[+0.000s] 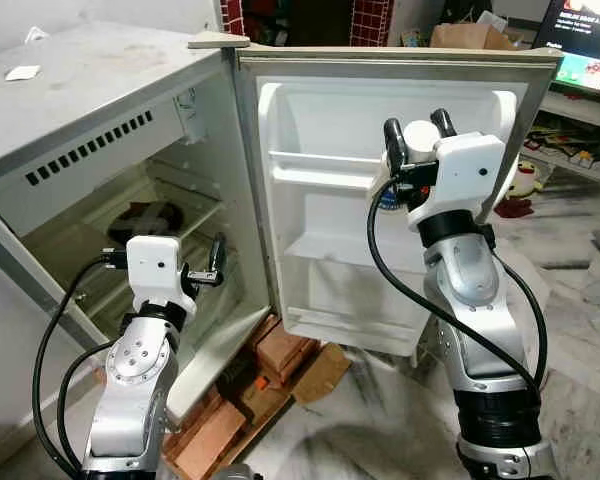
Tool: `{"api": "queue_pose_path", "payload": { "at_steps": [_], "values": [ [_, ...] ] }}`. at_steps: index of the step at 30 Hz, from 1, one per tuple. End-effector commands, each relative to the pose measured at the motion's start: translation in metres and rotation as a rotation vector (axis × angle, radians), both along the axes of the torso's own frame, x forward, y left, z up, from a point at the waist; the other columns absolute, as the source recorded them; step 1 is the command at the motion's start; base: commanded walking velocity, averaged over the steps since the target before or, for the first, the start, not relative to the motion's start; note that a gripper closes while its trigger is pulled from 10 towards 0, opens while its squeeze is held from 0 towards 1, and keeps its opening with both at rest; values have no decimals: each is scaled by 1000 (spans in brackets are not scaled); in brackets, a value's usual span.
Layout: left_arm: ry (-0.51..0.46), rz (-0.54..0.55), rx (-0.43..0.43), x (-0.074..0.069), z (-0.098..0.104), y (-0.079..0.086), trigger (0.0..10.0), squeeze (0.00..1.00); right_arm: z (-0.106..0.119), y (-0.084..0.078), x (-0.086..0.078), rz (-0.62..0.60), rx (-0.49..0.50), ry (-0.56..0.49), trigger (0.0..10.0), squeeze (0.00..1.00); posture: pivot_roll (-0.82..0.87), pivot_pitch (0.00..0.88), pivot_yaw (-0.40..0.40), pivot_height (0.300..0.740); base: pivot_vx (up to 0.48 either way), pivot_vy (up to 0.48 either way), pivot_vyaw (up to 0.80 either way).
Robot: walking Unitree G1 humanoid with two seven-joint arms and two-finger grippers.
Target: Restocking fridge
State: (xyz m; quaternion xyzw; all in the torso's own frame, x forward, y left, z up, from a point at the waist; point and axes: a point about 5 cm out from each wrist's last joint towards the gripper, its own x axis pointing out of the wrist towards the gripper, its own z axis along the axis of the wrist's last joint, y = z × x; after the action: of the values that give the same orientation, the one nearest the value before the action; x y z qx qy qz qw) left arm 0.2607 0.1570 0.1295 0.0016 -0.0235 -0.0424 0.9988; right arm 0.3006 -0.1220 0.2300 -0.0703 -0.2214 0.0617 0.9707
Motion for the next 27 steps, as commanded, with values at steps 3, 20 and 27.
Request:
{"api": "queue_pose_path", "payload": {
  "at_steps": [3, 20, 27],
  "values": [
    [-9, -9, 1, -1, 5, 0, 10000, 0, 25, 1, 1, -17, -41, -123, 10000, 0, 51, 0, 41, 740, 0, 0, 0],
    [3, -14, 22, -12, 8, 2, 10000, 0, 37, -18, 38, -114, -128, -190, 10000, 0, 104, 58, 46, 740, 0, 0, 0],
    [10, -20, 37, -16, 11, 5, 10000, 0, 51, -32, 54, -199, -158, -240, 10000, 0, 126, 76, 54, 740, 0, 0, 0]
  ]
}}
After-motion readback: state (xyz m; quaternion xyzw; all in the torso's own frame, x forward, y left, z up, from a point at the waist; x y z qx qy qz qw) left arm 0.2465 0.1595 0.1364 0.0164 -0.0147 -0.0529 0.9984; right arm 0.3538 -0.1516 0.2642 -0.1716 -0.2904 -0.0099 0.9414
